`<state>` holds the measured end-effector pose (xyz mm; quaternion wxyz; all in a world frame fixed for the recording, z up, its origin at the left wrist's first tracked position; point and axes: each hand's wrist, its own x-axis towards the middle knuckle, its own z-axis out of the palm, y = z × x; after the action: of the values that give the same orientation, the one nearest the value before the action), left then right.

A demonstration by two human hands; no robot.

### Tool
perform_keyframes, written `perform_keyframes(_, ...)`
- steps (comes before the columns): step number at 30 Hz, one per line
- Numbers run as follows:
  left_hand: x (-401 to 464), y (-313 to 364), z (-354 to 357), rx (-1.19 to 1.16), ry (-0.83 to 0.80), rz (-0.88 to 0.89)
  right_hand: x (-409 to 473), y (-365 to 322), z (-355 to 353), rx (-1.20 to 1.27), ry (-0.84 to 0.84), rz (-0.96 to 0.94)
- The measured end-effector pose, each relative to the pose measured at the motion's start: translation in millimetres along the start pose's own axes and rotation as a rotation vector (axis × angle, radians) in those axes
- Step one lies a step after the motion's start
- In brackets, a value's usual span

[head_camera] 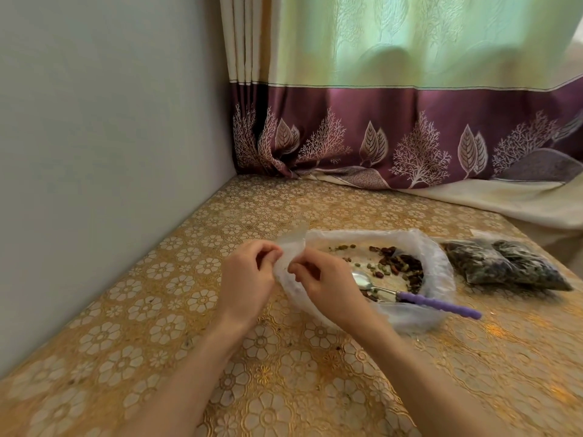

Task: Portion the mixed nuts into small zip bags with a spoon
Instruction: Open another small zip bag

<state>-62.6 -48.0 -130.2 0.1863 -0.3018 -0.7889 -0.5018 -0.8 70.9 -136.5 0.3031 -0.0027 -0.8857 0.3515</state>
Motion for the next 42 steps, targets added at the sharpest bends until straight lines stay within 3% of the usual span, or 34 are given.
perform_keyframes(6,-2,7,-6,0.181,0.125,0.283,6,2,-12,0.070,0.148,0.208)
perform_keyframes(12,-8,11,-4,0.154,-0.022,0.372,14,4,-17,0.383,0.244,0.414)
perform_keyframes(14,-9,11,-3,0.150,-0.031,0.353,12,3,-18,0.304,0.234,0.353)
perform_keyframes(19,-7,10,-5,0.185,-0.029,0.382,7,11,-21,-0.294,0.197,0.073)
perform_keyframes(21,-9,12,-4,0.175,-0.071,0.441,7,14,-22,-0.352,0.203,0.052)
perform_keyframes(23,-9,11,-2,0.136,-0.097,0.463,9,14,-26,-0.204,0.209,0.115)
perform_keyframes(27,-3,8,-1,-0.057,-0.004,0.311,14,12,-41,0.246,0.177,0.261)
perform_keyframes(30,4,-3,-4,-0.073,0.101,0.067,15,13,-50,0.469,0.148,0.307)
perform_keyframes(35,13,-23,-16,-0.372,-0.127,-0.372,15,15,-54,0.688,0.073,0.369)
perform_keyframes(38,17,-29,-18,-0.651,-0.158,-0.439,15,17,-54,0.670,0.042,0.375)
perform_keyframes(42,17,-29,-14,-0.583,-0.045,-0.359,15,20,-49,0.404,0.116,0.412)
